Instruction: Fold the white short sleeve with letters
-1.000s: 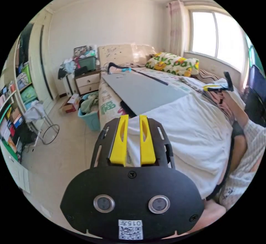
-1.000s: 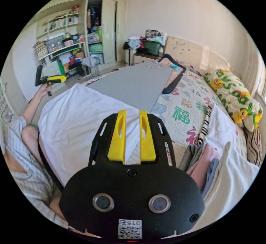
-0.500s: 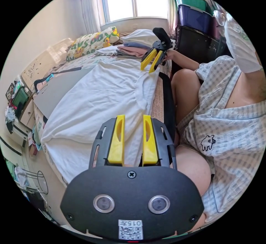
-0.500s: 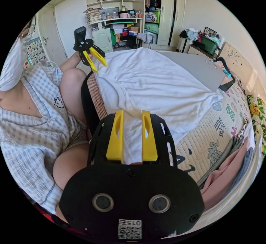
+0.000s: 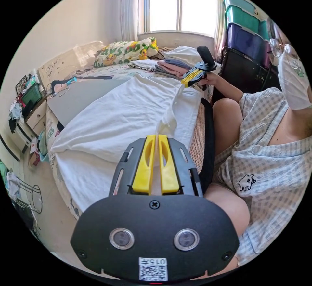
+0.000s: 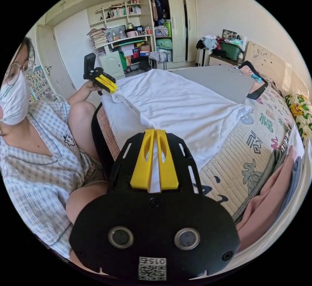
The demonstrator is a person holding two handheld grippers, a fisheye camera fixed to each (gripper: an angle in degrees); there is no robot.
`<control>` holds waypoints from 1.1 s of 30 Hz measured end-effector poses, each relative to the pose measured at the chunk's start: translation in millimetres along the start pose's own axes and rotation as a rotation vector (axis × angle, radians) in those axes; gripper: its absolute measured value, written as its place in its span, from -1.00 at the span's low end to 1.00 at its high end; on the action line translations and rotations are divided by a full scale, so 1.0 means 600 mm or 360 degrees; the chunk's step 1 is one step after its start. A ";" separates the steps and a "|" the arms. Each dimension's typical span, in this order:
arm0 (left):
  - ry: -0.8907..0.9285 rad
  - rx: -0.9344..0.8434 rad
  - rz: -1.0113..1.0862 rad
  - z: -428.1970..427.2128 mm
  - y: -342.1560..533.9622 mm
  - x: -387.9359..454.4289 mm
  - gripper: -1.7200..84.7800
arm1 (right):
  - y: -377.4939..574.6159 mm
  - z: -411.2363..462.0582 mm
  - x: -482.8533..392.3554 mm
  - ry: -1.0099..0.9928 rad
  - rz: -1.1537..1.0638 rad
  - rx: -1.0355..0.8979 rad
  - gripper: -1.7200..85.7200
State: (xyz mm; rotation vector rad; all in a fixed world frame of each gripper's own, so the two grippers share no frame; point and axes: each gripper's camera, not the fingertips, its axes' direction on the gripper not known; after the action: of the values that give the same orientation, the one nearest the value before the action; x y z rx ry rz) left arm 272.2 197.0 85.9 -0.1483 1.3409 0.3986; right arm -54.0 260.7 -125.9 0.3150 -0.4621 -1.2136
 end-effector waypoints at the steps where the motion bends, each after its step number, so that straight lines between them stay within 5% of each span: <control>1: 0.0007 -0.0007 0.0005 0.004 0.002 0.003 -0.92 | -0.003 0.002 0.000 -0.0011 -0.0009 -0.0022 -0.93; 5: -0.0005 -0.0086 0.0079 0.035 0.017 0.035 -0.82 | -0.015 0.019 -0.004 0.0001 -0.0035 -0.0150 -0.86; 13: -0.0131 0.0087 0.0053 -0.003 -0.021 0.020 -0.94 | -0.111 -0.054 0.017 0.0237 -0.0030 0.0074 -0.97; 20: -0.0773 0.0256 -0.0159 -0.033 -0.240 -0.204 -0.93 | -0.439 -0.097 0.195 0.0786 0.0086 0.0251 -0.97; 24: -0.1028 0.0309 -0.0630 0.055 -0.307 -0.390 -0.86 | -0.588 -0.033 0.343 0.1035 0.0382 0.0264 -0.93; 28: -0.1019 0.0418 -0.0892 0.105 -0.260 -0.445 -0.81 | -0.589 0.030 0.447 0.0863 0.0759 0.0400 -0.87; 33: -0.0555 0.0108 -0.0472 0.168 -0.189 -0.374 -0.79 | -0.540 0.088 0.409 0.0405 0.0385 0.0102 -0.77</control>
State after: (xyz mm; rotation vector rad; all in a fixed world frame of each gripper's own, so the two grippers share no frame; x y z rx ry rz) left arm 366.9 81.6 311.9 -0.2076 0.9687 0.1197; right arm -279.0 -76.0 -190.5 0.4492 -0.3082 -0.9097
